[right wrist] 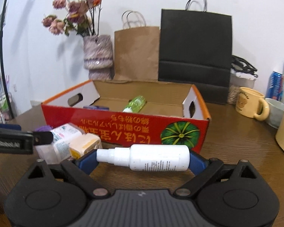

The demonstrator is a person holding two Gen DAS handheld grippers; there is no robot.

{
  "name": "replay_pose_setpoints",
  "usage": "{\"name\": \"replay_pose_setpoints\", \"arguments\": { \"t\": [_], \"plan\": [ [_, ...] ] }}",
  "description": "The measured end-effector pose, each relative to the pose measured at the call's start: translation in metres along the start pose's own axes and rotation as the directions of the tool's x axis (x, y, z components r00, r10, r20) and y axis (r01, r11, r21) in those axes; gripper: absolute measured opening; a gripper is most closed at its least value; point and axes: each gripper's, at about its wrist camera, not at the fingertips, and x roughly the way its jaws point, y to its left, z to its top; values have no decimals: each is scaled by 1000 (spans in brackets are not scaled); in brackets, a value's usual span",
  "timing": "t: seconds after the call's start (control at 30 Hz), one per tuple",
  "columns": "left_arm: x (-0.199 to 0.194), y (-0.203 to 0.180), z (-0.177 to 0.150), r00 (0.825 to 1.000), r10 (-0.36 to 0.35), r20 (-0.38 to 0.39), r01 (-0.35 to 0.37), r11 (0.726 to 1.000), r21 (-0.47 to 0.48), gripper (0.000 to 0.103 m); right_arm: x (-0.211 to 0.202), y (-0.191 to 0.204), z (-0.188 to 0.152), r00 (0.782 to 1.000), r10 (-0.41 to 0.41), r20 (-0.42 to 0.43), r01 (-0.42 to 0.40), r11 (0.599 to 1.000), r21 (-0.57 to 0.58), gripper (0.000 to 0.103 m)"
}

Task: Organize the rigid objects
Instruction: 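Grasp the white spray bottle crosswise with the right gripper, then grasp the white cotton-swab container with the left gripper while the right gripper holds the spray bottle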

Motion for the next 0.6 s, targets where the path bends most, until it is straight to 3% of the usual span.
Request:
{"name": "replay_pose_setpoints", "arguments": {
  "t": [0.6],
  "plan": [
    [17, -22, -3, 1000, -23, -12, 24, 997, 73, 103, -10, -7, -2, 999, -21, 28, 20, 999, 38, 97]
  ]
}}
